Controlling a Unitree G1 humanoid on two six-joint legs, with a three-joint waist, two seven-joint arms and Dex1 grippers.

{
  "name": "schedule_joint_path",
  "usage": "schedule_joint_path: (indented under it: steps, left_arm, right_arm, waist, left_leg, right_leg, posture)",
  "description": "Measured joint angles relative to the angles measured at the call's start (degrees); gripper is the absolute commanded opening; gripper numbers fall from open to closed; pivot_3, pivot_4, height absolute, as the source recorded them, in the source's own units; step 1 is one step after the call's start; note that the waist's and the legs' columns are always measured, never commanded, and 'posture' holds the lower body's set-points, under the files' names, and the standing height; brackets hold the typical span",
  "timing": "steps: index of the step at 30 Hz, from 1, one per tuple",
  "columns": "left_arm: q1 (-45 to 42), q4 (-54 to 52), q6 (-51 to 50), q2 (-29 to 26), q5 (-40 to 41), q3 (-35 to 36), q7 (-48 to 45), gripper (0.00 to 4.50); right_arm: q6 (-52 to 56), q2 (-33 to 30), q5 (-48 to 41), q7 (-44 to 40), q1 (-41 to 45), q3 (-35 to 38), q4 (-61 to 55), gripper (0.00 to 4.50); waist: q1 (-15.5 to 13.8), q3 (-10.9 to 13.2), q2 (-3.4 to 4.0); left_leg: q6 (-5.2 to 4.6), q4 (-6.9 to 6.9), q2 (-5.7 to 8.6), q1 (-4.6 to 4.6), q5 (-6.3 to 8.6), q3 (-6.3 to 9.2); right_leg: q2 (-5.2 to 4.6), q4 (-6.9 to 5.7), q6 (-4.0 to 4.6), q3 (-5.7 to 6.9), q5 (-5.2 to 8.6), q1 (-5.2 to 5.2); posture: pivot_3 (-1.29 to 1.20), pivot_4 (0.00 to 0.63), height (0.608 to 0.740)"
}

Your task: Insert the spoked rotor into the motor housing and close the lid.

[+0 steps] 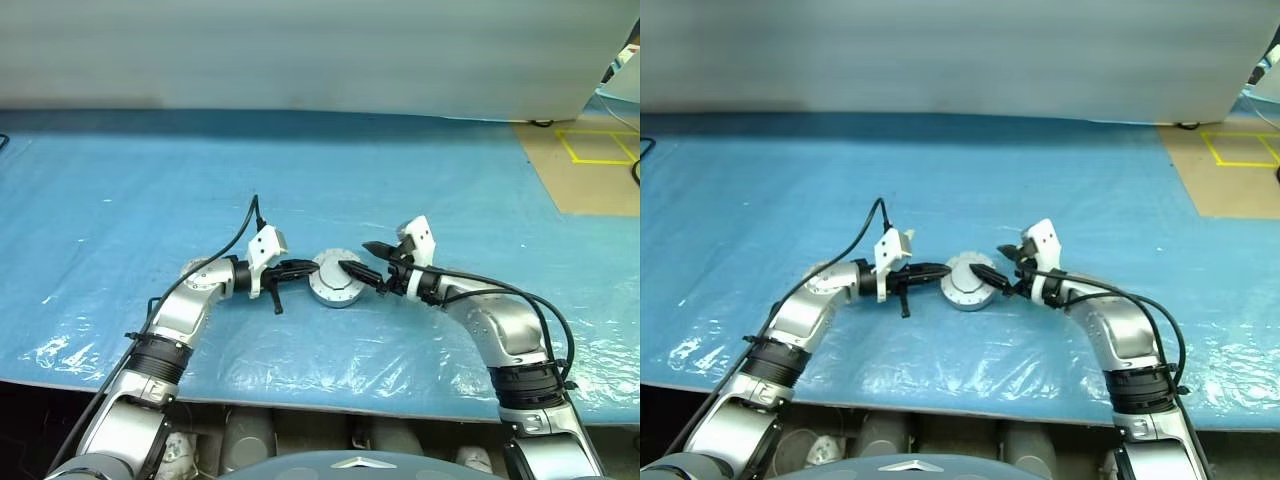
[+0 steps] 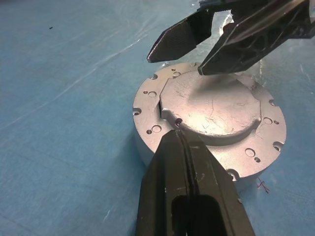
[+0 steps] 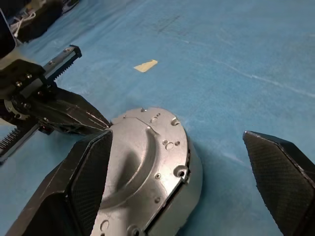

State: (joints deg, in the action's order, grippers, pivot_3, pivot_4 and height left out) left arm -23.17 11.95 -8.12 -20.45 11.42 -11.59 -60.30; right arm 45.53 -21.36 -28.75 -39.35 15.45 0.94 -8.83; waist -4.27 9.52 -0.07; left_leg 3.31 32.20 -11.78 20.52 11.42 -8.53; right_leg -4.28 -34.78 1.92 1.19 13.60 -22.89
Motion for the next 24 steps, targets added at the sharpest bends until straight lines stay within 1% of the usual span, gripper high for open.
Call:
schedule_joint_path:
  steps: [3, 5, 9, 14, 21, 22, 23, 24]
  left_arm:
    - [-0.04, 0.12, 0.02, 0.19, 0.00, -0.03, -0.27, 0.00]
    - [-0.04, 0.15, 0.04, 0.21, -0.01, -0.04, -0.41, 0.00]
    - [-0.04, 0.15, 0.05, 0.21, -0.02, -0.04, -0.49, 0.00]
    - [-0.04, 0.16, 0.06, 0.20, -0.04, -0.05, -0.53, 0.00]
    - [0.01, 0.18, 0.12, -0.03, -0.08, -0.05, -0.68, 0.00]
    - [0.01, 0.18, 0.14, -0.03, -0.08, -0.05, -0.68, 0.00]
    - [0.02, 0.18, 0.14, -0.04, -0.08, -0.05, -0.68, 0.00]
    - [0.03, 0.19, 0.16, -0.05, -0.08, -0.05, -0.68, 0.00]
  right_arm:
    - [8.47, 0.58, -5.50, 1.99, 0.02, 3.67, -0.06, 4.45]
    - [12.28, 0.73, -8.06, 2.92, 0.02, 5.39, -0.05, 4.45]
    - [17.49, 0.32, -10.95, 3.49, -0.01, 5.90, -0.05, 4.45]
    - [21.76, 1.14, -13.96, 5.05, -0.01, 6.99, -0.05, 4.45]
    - [25.99, 4.11, -18.23, 7.72, 0.00, 11.43, 0.50, 4.45]
    - [26.23, 4.42, -18.59, 8.14, 0.00, 11.85, 0.70, 4.08]
    - [26.30, 4.71, -18.71, 8.54, 0.01, 12.19, 1.04, 3.89]
    - [26.33, 4.93, -18.72, 9.04, 0.01, 12.49, 1.36, 3.59]
  waist:
    - [-0.06, 0.00, 0.01]
    - [-0.08, 0.00, 0.01]
    - [-0.11, -0.01, 0.02]
    - [-0.16, -0.01, 0.03]
    - [-0.19, -0.01, 0.04]
    - [-0.19, -0.01, 0.04]
    - [-0.19, -0.01, 0.04]
    - [-0.19, -0.01, 0.04]
  left_leg:
    - [0.00, 0.00, 0.00, 0.00, 0.00, 0.00]
    - [0.01, 0.00, 0.00, 0.00, 0.00, 0.00]
    - [0.02, 0.00, 0.00, -0.01, -0.01, 0.00]
    - [0.02, -0.01, 0.00, 0.00, -0.01, 0.00]
    - [0.03, -0.01, 0.00, 0.03, -0.01, 0.00]
    - [0.03, -0.02, 0.00, 0.03, -0.01, 0.00]
    - [0.03, -0.02, 0.00, 0.03, -0.01, -0.01]
    - [0.03, -0.02, 0.00, 0.04, -0.01, -0.01]
  right_leg:
    - [0.00, 0.00, 0.00, 0.00, 0.00, 0.00]
    - [0.00, 0.00, 0.00, 0.00, 0.00, 0.00]
    - [0.00, 0.00, 0.00, 0.01, 0.00, 0.00]
    - [0.00, 0.00, 0.00, 0.01, 0.00, -0.01]
    - [0.00, 0.00, 0.00, 0.01, 0.00, -0.05]
    - [0.00, 0.00, 0.00, 0.01, 0.00, -0.06]
    - [0.00, 0.00, 0.00, 0.01, 0.00, -0.06]
    - [0.00, 0.00, 0.00, 0.01, 0.00, -0.07]
  posture:
    - [0.00, 0.150, 0.740]
    - [0.00, 0.150, 0.740]
    - [0.00, 0.150, 0.740]
    - [0.00, 0.150, 0.740]
    - [0.00, 0.150, 0.740]
    - [0.00, 0.150, 0.740]
    - [0.00, 0.150, 0.740]
    - [0.00, 0.150, 0.740]
